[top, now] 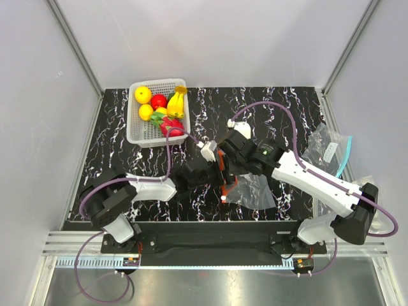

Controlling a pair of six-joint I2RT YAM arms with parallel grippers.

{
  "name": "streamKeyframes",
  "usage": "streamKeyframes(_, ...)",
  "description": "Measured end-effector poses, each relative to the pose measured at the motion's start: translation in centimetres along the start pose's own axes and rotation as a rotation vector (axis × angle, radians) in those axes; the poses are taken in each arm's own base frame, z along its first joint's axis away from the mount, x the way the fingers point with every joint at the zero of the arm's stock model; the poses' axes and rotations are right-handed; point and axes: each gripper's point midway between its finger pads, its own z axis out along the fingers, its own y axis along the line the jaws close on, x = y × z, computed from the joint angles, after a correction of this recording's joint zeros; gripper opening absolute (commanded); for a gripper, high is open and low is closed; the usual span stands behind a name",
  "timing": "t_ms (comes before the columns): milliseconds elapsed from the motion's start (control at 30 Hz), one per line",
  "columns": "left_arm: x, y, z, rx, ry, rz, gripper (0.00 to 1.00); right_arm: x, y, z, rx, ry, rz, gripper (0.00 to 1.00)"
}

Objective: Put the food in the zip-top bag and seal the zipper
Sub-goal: Open the zipper of the food storage bag.

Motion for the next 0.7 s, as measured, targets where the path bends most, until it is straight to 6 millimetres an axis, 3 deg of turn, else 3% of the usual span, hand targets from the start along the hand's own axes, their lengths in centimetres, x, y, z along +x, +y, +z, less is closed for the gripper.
streamKeyframes(300,0.0,0.4,-0.2,-0.03,0.007,0.03,0.98,0.0,0.0,0.0,-0.003,0.002,0.001,0.0)
streamKeyframes(367,-0.1,0.4,-0.3,-0.045,0.009,0.047,0.92,0.0,0.0,0.0,-0.001,0.0,0.0,0.0)
streamKeyframes(400,-0.2,0.5,-0.4,-0.054,0.008,0.058,0.8,0.0,0.0,0.0,0.0,0.001,0.0,0.0)
streamKeyframes(533,-0.5,0.2,-1.2,-0.068,0.002,0.101,0.64,-0.1,-0.8,0.1,0.039,-0.01,-0.006,0.0)
streamKeyframes(700,-1.0,0.0,-2.1,-0.088,-0.009,0.142,0.63,-0.1,-1.6,0.6,0.094,-0.015,-0.021,0.0)
